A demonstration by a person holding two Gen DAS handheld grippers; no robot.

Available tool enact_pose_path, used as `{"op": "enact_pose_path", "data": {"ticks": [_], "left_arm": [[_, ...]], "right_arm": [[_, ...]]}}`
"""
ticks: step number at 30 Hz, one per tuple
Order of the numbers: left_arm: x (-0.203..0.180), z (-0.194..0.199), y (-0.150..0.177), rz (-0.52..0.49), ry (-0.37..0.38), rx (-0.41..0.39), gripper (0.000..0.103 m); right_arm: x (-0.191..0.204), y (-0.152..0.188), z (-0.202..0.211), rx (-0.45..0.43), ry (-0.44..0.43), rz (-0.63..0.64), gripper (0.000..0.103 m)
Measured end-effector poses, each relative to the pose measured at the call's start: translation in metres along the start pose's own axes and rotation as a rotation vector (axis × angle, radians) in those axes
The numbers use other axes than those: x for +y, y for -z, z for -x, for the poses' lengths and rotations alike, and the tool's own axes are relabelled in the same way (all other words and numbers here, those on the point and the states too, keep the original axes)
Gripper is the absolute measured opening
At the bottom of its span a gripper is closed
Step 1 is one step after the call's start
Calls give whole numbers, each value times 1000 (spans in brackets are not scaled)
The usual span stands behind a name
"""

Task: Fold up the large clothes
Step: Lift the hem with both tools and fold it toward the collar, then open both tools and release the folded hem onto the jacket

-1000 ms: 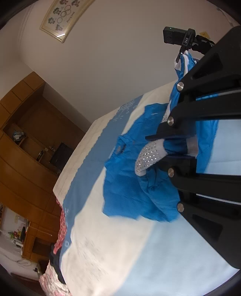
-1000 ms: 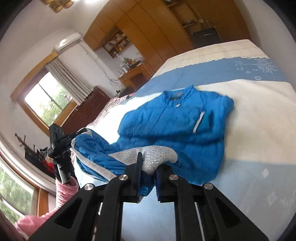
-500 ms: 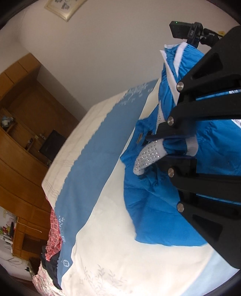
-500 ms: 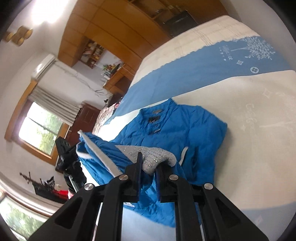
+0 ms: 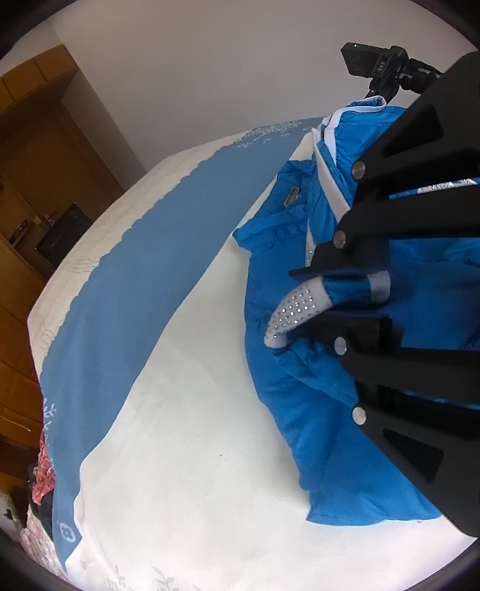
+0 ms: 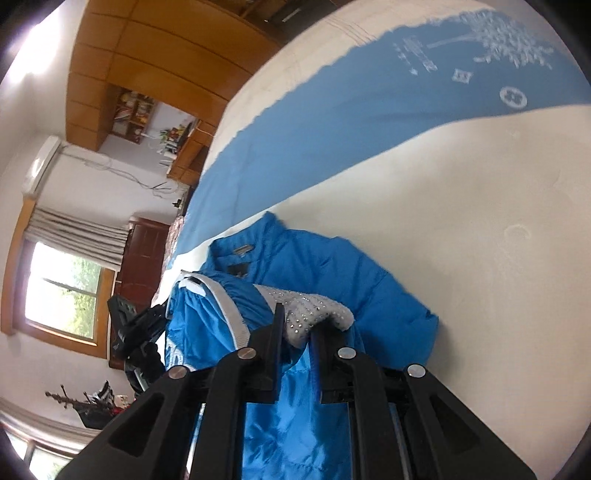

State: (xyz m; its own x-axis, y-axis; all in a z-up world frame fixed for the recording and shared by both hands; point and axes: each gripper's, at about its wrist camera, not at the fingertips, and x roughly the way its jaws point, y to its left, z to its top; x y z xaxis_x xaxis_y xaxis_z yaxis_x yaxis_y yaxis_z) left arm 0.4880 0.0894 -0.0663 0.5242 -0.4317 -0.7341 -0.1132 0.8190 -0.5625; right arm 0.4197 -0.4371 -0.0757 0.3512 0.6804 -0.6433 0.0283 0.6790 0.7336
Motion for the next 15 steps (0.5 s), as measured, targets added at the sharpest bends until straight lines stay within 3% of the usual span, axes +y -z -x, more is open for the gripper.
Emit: {"op": "enact_pose_path", "data": {"ticks": [6, 8, 9, 10, 11, 13, 15], "left_arm": [[5, 11, 3, 18, 58, 28, 24], [4, 23, 7, 1, 70, 28, 31], [3, 34, 11, -14, 73, 21, 40], [2, 40, 13, -22, 74, 14, 46], [3, 51, 17, -36, 77, 8, 51], [3, 70, 26, -69, 70, -11, 52], [2, 87, 40, -136, -9, -38, 55]], "right_arm": [[4, 10, 13, -2, -24, 45, 19], [11, 18, 25, -16, -24, 83, 33], [14, 22, 32, -33, -6, 102, 40], [17, 25, 38, -53, 18, 124, 56], [20, 27, 43, -67, 35, 145, 56], [23, 38, 53, -77, 49, 178, 56], [25, 50, 54, -61, 70, 213, 56]]}}
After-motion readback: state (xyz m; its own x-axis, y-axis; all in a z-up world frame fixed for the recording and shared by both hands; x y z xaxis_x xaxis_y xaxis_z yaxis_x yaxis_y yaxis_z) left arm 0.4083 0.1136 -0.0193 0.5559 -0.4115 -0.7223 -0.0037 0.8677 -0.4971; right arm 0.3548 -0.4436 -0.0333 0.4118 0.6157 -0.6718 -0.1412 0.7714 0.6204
